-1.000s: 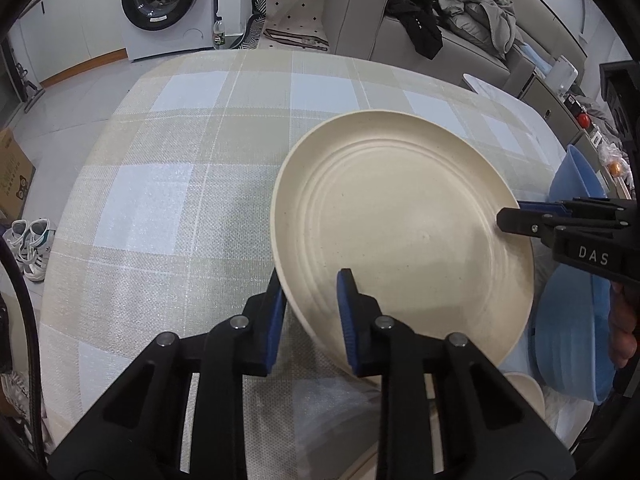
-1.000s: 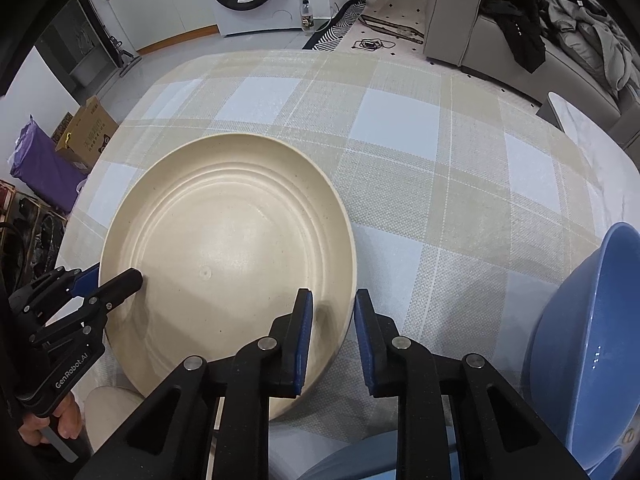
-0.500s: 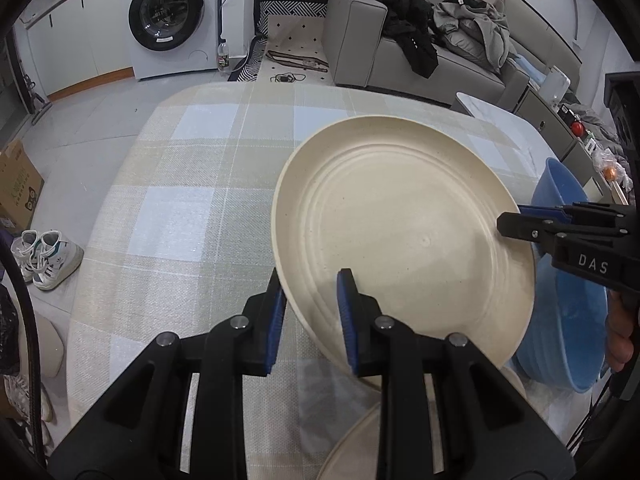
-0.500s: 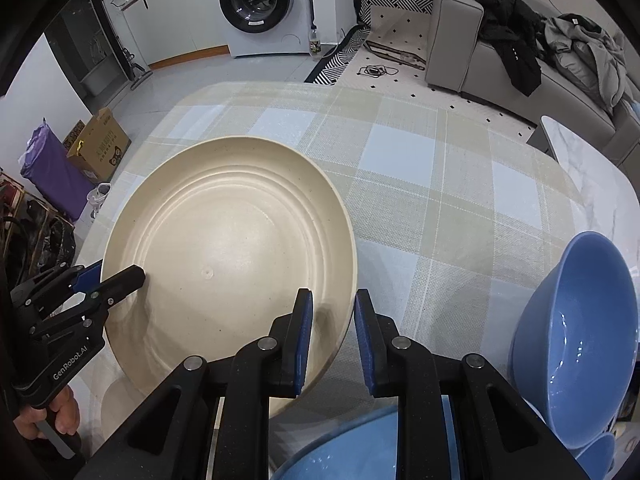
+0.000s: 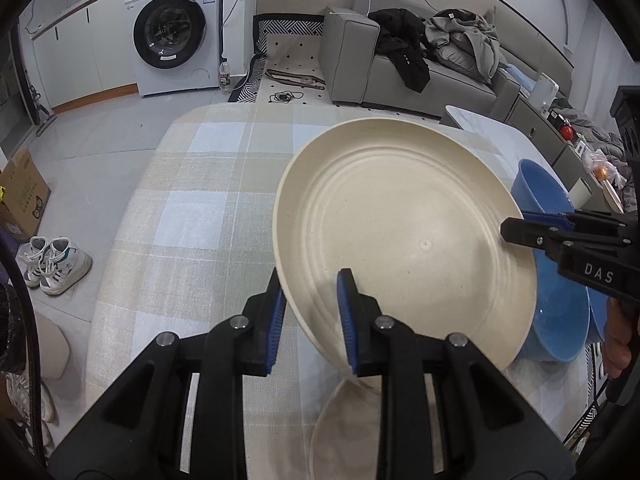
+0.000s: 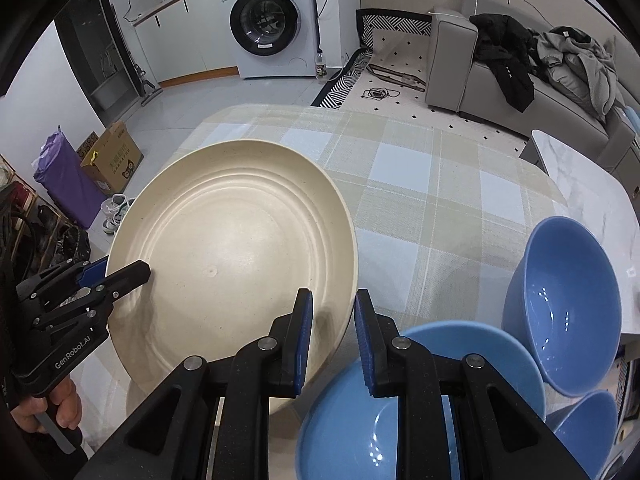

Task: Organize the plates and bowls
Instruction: 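Lift and carry the cream plate over the stacked cream plates with both grippers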

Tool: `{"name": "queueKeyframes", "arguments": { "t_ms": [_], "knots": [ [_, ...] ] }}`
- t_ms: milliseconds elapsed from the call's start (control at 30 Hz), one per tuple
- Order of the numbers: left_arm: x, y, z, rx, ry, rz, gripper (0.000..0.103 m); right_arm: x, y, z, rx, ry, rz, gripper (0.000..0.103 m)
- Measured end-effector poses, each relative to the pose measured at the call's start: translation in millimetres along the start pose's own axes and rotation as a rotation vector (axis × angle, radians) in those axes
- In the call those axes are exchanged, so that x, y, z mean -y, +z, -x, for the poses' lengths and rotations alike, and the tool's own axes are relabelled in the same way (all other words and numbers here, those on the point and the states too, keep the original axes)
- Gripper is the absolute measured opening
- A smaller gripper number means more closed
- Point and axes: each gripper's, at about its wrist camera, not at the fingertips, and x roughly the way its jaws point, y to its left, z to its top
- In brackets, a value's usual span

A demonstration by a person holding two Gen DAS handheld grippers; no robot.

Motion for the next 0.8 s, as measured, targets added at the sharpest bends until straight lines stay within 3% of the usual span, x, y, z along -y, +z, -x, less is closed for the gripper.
{"name": "queueKeyframes", "arguments": {
  "t_ms": [800],
  "knots": [
    [23.4,-69.7,92.1,0.066,-0.023,-0.068,0.023,-20.8,-83.4,71.3,0.141,0.008,-0.032,0.022]
  ]
}}
